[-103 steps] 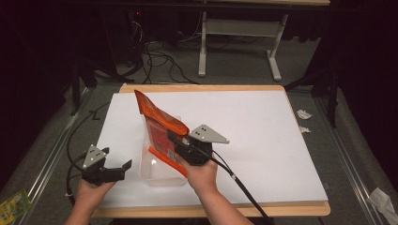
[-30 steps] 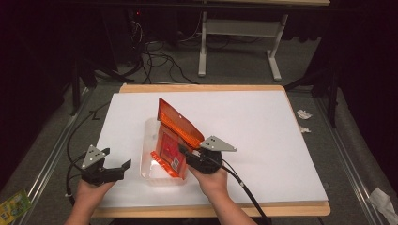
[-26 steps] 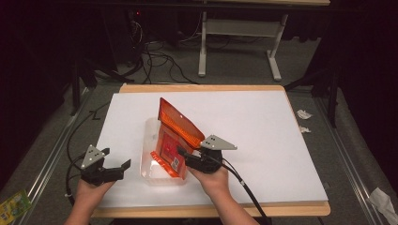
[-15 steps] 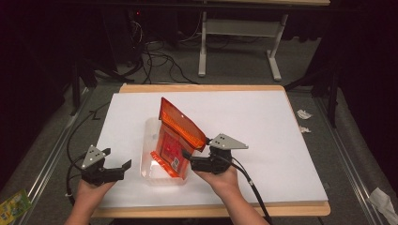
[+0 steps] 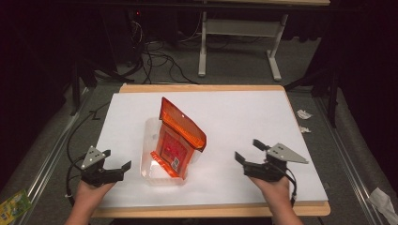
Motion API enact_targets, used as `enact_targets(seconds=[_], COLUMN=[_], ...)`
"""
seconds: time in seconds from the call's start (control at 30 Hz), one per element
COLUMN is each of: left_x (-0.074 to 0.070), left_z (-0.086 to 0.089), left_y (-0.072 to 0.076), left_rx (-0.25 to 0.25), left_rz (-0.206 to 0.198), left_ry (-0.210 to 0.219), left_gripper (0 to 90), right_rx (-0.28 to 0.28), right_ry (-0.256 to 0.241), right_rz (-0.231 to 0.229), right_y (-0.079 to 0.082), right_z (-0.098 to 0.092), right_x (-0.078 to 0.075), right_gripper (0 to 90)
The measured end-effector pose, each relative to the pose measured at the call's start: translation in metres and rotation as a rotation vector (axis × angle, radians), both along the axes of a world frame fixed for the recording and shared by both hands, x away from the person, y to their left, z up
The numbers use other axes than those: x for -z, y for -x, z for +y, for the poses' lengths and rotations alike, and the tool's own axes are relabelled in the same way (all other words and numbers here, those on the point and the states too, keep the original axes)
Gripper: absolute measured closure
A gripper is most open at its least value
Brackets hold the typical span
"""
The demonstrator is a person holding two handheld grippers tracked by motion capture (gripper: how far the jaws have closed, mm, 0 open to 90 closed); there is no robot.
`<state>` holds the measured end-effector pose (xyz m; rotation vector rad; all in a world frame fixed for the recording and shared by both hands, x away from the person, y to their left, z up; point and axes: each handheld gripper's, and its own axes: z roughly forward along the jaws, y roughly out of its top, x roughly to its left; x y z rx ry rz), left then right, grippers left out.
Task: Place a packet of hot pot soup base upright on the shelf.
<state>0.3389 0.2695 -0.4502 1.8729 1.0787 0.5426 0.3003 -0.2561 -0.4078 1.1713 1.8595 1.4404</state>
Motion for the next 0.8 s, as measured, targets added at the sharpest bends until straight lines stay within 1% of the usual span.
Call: enact_targets(seconds=[0.07, 0.1, 0.13, 0.17, 0.2, 0.23, 0.27, 0.3, 0.37, 0.4, 0.53, 0.7, 0.8], left_x=[0.001, 0.002, 0.002, 0.002, 0.003, 0.003, 0.004, 0.004, 0.005, 0.006, 0.008, 0.006, 0.005], left_z=[0.000, 0.000, -0.001, -0.001, -0.002, -0.003, -0.004, -0.005, -0.008, -0.009, -0.011, -0.010, -0.007], left_y=[0.001, 0.001, 0.001, 0.001, 0.001, 0.001, 0.001, 0.001, 0.002, 0.003, 0.003, 0.005, 0.005], left_rx=[0.001, -0.001, -0.001, -0.002, -0.002, -0.002, -0.001, 0.001, 0.002, 0.003, 0.009, 0.012, 0.012], left_rz=[0.009, 0.013, 0.018, 0.022, 0.024, 0.030, 0.037, 0.043, 0.048, 0.050, 0.059, 0.049, 0.041], left_ry=[0.001, -0.001, -0.001, 0.002, 0.002, 0.004, 0.003, -0.005, -0.012, -0.015, -0.024, -0.020, -0.010], left_gripper=[6.9, 6.9, 6.9, 6.9, 6.9, 6.9, 6.9, 6.8, 6.6, 6.5, 6.5, 6.3, 6.3], right_rx=[0.064, 0.090, 0.114, 0.129, 0.132, 0.136, 0.145, 0.157, 0.156, 0.155, 0.146, 0.160, 0.166], right_ry=[0.048, 0.059, 0.066, 0.061, 0.055, 0.060, 0.055, 0.037, 0.017, 0.018, 0.015, -0.005, -0.009], right_rz=[0.019, 0.024, 0.025, 0.036, 0.056, 0.056, 0.043, 0.038, 0.038, 0.037, 0.060, 0.037, 0.051], right_y=[0.006, 0.012, 0.016, 0.019, 0.020, 0.020, 0.021, 0.021, 0.019, 0.019, 0.019, 0.019, 0.018], right_z=[-0.023, -0.033, -0.042, -0.050, -0.055, -0.059, -0.061, -0.063, -0.065, -0.065, -0.064, -0.064, -0.064], right_x=[0.010, 0.017, 0.023, 0.028, 0.029, 0.028, 0.027, 0.026, 0.025, 0.026, 0.029, 0.026, 0.029], right_gripper=[12.0, 10.9, 8.9, 5.7, 3.9, 3.8, 3.9, 3.7, 3.3, 3.2, 2.3, 2.2, 2.2])
